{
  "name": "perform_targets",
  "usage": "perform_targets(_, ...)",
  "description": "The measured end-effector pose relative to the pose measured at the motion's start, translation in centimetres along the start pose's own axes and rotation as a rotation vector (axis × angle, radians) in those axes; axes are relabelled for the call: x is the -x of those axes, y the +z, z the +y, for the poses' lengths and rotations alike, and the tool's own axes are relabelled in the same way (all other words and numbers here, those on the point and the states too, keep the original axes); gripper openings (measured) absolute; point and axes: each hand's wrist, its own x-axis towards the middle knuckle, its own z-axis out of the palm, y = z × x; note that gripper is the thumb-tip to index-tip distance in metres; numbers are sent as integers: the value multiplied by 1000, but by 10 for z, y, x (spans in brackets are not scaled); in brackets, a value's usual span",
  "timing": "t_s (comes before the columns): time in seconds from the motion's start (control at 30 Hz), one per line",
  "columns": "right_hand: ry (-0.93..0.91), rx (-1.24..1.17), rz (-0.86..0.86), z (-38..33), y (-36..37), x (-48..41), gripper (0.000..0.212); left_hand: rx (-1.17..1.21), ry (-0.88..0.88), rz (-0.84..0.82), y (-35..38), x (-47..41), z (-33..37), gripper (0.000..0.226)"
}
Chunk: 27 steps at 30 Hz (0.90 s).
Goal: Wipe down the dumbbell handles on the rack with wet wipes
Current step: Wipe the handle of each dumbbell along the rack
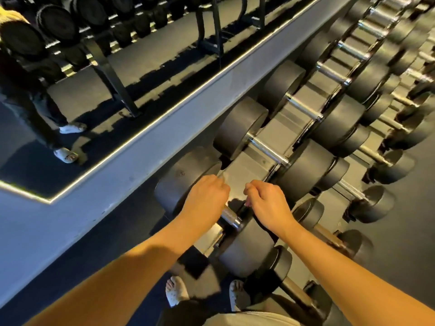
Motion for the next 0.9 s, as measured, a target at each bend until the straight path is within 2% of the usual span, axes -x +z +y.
perform_targets(0.07, 39, -74, 52, 1, 0, 2, 40, -61, -8, -244, 3, -13, -3, 13)
perform_targets(0.1, 54, -107, 77, 2, -1, 3, 40, -12, -31, -301, 8, -16, -4, 13)
perform_targets(0.23, 46, -184, 171, 3, -1, 8, 39, 444, -108, -435, 15, -21, 10, 24)
perform_targets(0.3, 42, -194, 211, 5, -2, 8, 39, 532, -94, -376, 15, -17, 22, 31)
perform_targets(0.4, 37, -207, 222, 6, -1, 7, 38, 541, -9, -311, 17, -8, 17, 18)
perform_targets(0.47, 38, -208, 228, 6, 0, 7, 38, 430, 206, -303, 16, 1, 4, 15)
perform_targets(0.53, 43, -205, 227, 6, 0, 6, 38, 287, 453, -207, 17, 11, -7, 10)
perform_targets(0.6, 44, -201, 228, 6, -1, 6, 38, 207, 546, -150, 26, 20, -10, 20)
perform_targets(0.73, 55, -199, 225, 6, 0, 6, 38, 436, 273, -226, 20, 12, 2, 9)
perform_targets(0.9, 59, -169, 203, 5, 0, 5, 38, 446, 58, -498, 3, -31, 15, 19)
